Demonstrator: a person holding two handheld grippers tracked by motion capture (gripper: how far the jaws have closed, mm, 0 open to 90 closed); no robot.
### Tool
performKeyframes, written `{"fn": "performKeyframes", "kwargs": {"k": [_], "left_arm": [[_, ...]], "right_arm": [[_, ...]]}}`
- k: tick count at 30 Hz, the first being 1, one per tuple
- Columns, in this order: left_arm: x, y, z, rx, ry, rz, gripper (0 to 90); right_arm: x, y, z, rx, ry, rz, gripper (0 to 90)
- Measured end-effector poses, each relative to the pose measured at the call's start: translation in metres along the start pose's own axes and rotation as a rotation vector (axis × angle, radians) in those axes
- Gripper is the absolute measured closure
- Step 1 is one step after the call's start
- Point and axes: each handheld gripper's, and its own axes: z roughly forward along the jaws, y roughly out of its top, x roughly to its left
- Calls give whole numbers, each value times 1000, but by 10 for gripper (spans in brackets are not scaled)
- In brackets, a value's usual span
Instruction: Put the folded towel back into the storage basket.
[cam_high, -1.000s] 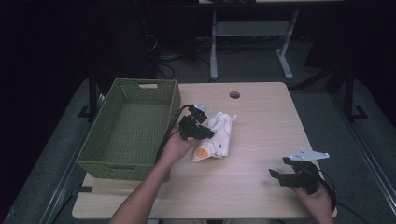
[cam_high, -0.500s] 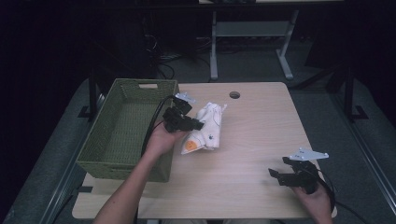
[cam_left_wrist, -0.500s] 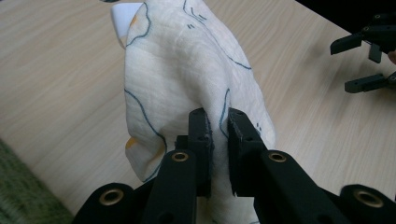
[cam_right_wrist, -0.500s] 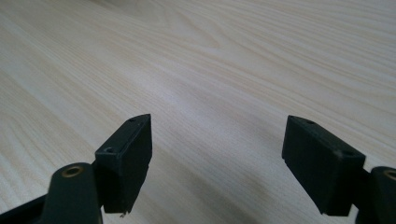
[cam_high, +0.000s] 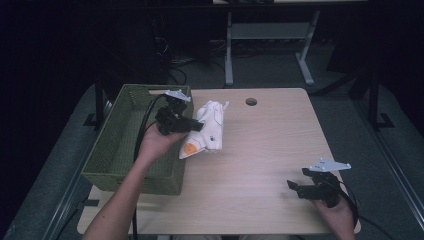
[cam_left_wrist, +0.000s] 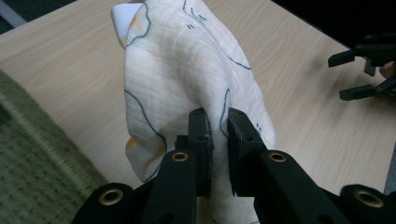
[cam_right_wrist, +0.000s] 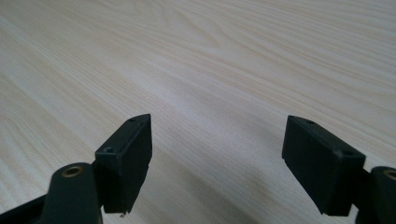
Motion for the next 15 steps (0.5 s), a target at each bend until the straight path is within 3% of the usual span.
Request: {"fn": "performKeyframes", "kwargs": {"k": [15], "left_arm": [[28,-11,-31,-45,13,-65,816]], "right_arm": [[-2,0,4,7,1,16,237]]}}
